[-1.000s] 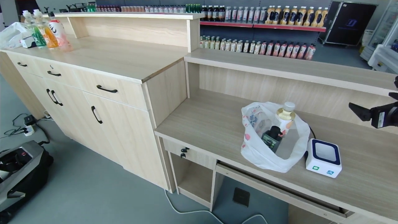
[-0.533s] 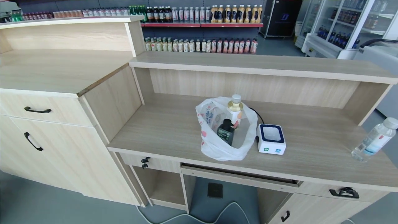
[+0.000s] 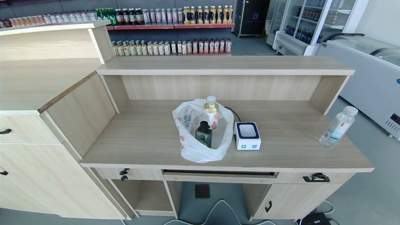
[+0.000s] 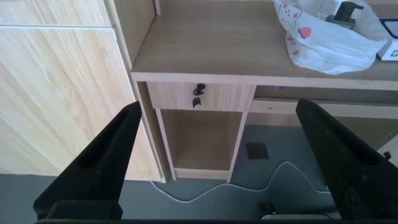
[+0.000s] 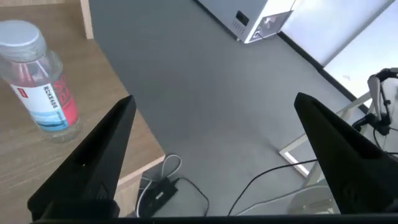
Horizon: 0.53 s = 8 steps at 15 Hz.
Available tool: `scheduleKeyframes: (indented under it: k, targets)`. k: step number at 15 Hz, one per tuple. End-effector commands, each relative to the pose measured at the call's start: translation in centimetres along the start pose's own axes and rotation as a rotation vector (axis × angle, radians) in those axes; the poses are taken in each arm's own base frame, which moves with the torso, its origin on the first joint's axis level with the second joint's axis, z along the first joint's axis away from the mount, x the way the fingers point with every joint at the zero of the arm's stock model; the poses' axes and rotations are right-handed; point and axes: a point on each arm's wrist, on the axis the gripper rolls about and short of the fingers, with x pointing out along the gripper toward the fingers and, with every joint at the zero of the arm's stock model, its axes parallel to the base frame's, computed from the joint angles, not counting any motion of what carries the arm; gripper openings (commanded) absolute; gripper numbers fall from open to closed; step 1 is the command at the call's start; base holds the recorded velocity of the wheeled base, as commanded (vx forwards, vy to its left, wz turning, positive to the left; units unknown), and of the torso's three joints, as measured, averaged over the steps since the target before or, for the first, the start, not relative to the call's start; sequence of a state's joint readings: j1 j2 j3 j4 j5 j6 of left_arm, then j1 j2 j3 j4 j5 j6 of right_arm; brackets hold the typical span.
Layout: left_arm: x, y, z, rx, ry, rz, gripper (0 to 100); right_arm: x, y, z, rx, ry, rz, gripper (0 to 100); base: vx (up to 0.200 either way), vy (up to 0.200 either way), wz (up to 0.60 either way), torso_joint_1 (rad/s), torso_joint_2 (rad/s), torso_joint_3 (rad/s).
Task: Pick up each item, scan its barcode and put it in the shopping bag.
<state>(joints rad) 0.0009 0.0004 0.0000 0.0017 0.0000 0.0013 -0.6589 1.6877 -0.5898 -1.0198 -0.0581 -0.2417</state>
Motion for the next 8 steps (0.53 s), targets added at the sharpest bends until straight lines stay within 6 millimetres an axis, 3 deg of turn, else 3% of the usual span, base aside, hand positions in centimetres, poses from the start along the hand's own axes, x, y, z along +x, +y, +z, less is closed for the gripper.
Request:
scheduleKeyframes:
  k: [1,8]
  targets:
    - [0.0,0.0,0.0,0.0,-0.001,0.001,100,1.8,0.6,-3.0,0.017,0.082,0.015,100,0.0,0.0,0.0,0.0,0.0,0.0]
    - [0.0,0.0,0.0,0.0,0.001,0.001,100,4.3,3.5,-5.1,0.004,0.023,0.079,100,0.0,0.0,0.0,0.0,0.0,0.0]
